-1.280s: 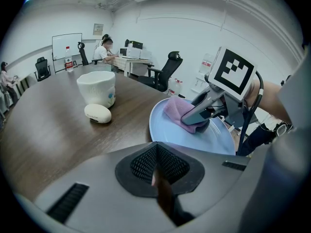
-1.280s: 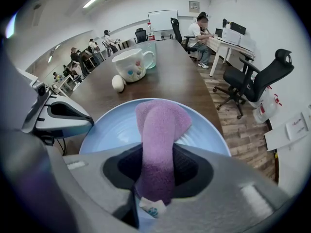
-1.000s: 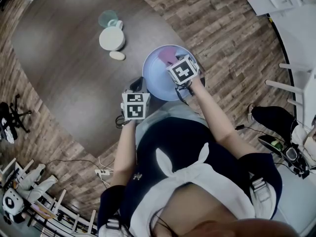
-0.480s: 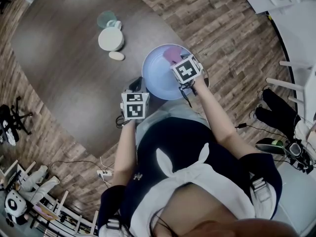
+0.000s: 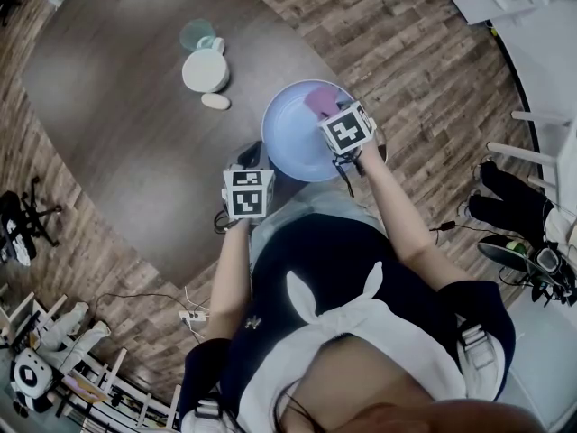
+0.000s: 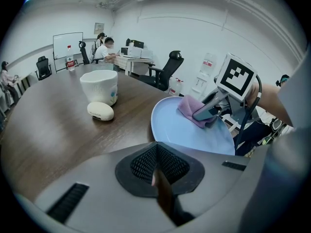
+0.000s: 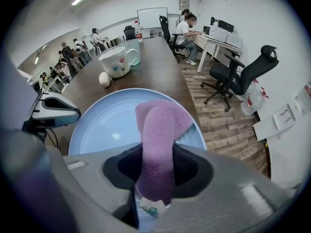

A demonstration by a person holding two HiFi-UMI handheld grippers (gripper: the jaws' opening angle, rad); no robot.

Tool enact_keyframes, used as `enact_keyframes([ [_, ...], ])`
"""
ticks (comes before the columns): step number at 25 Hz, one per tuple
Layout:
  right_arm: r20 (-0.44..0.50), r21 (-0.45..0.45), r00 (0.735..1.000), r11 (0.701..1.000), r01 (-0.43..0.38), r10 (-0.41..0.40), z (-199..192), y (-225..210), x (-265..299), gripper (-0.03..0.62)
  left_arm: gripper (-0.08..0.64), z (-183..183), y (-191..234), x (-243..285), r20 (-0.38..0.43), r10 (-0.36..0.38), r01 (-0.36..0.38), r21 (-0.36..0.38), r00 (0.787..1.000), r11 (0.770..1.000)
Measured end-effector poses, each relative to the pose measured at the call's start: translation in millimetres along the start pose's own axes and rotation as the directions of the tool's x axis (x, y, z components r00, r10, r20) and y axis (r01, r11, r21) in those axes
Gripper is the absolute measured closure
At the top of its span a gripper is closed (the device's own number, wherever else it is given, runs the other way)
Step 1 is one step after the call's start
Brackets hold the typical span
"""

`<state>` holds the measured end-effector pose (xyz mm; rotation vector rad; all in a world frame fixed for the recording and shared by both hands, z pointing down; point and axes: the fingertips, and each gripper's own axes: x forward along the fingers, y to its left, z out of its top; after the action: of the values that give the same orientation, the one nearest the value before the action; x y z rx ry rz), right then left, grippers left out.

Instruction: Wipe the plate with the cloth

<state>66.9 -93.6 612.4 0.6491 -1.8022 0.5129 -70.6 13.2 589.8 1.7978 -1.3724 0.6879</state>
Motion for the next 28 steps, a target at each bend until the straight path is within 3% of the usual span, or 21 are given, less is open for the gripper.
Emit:
enact_keyframes([
  [17, 0.014, 0.023, 1.000, 1.000, -0.013, 0.013, 3.0, 1.5, 4.3, 0.449, 0.555, -8.0, 5.3, 7.1, -0.028, 0.001, 0.000, 0.015, 1.000, 1.000],
  [28, 0.025, 0.020, 0.998, 0.998, -0.057, 0.056, 3.4, 25.1, 4.1, 0.449, 0.555, -10.5, -1.2, 3.0, -0.043, -0.011, 0.012, 0.014, 0.999, 1.000],
])
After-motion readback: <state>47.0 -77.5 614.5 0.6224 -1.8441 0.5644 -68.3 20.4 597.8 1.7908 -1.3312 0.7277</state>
